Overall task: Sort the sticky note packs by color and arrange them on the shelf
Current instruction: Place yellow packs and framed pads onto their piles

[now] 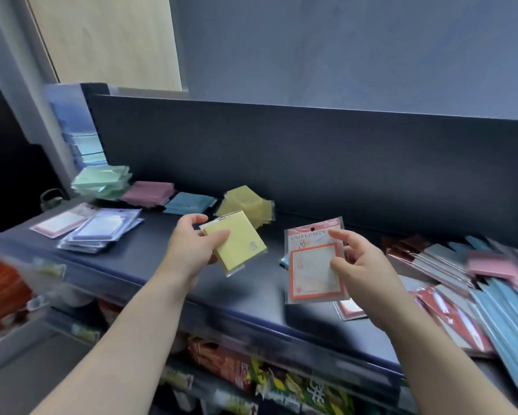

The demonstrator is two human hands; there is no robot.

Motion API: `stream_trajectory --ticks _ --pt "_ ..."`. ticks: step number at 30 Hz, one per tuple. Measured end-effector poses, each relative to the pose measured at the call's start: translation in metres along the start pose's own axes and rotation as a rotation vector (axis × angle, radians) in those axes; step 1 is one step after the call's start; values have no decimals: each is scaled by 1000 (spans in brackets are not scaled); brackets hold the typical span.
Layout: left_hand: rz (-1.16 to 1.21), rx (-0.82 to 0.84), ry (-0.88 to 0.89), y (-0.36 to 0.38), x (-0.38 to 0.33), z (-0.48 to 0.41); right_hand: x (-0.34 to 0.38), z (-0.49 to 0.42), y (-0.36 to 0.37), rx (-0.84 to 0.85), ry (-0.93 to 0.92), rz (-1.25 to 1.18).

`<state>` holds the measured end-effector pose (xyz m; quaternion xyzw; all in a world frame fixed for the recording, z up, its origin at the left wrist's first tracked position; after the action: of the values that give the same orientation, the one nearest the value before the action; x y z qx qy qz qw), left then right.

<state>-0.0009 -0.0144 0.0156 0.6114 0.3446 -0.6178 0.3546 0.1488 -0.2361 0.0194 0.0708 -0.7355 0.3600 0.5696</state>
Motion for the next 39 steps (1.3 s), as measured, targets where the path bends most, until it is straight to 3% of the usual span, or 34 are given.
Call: stream_trajectory --ticks 7,15,26,34,39 --pt "86 -39 41 -12 -13 -64 18 -20 32 -40 11 -73" --pt "-38 122 57 21 -25 -158 32 -35 68 -155 119 -172" --pt "-623 350 260 41 -15 -209 51 -29 122 -228 178 -244" --pt "-632 391 402 -43 -26 -193 76 -42 213 -37 219 -191" --pt "-590 261 460 -135 -32 -175 105 -59 259 -28 162 -314"
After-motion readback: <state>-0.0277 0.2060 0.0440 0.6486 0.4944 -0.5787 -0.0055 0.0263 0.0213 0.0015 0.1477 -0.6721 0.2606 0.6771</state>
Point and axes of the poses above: each hand's wrist, its own z-axis away from the middle knuckle, its own y-axis out of the palm, x = y × z, the point moved 4 cm from there along -z, towards the middle knuckle, and after that the axes turned 4 degrees about z, right-handed, at the moved point
